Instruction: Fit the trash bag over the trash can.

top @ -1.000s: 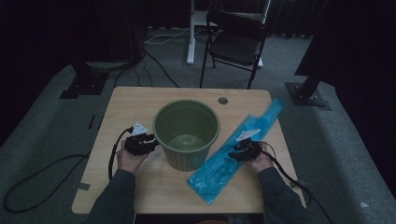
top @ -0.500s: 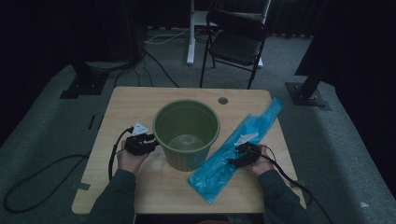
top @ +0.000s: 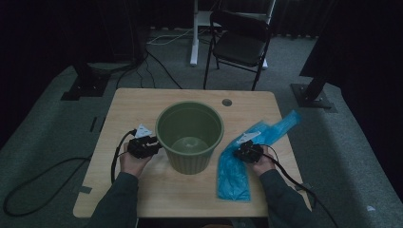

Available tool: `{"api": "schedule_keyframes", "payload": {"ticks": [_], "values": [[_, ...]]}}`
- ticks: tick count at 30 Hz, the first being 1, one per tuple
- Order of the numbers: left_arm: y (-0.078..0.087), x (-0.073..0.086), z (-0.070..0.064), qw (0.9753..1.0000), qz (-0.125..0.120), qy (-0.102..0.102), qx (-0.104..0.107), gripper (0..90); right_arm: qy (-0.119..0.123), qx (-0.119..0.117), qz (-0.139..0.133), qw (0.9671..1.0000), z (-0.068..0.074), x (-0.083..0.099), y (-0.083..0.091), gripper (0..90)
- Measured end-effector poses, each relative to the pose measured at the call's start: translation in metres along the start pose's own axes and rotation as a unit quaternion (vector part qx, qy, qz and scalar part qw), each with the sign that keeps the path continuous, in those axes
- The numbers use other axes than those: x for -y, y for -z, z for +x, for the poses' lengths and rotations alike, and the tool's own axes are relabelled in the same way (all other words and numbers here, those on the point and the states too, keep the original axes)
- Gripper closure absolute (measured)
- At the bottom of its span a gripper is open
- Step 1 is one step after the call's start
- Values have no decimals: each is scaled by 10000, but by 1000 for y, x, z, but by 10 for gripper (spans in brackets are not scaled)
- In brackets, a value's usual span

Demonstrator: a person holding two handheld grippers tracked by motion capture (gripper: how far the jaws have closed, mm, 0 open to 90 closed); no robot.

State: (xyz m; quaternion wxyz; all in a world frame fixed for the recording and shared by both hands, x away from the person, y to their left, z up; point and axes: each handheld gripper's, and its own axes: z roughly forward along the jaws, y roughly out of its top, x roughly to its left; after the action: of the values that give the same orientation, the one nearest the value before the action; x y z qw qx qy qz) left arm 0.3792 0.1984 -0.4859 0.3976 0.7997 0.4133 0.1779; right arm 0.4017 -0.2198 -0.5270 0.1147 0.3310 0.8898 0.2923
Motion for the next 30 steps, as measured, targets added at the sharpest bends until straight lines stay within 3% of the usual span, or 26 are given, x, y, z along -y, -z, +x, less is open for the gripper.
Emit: {"api": "schedule_keyframes", "payload": {"ticks": [4, 15, 17, 24, 30], "values": [[0, 0, 1, 10000, -18, 19, 8, 602, -8, 10, -12, 10000, 0, -1, 1, 875], [-6, -7, 7, 9999, -95, 118, 35, 602, -223, -97, -539, 9983, -9, -8, 32, 878], [-7, -9, 9, 9999, -99, 131, 28, 603, -166, -69, -579, 9982, -9, -11, 36, 879], [-9, -13, 7, 9999, -80, -72, -32, 619, -55, -201, -670, 9975, -9, -20, 48, 881], [-2, -14, 4, 9994, -275, -171, 111, 631, -6, -270, -869, 9959, -13, -34, 68, 881]]}}
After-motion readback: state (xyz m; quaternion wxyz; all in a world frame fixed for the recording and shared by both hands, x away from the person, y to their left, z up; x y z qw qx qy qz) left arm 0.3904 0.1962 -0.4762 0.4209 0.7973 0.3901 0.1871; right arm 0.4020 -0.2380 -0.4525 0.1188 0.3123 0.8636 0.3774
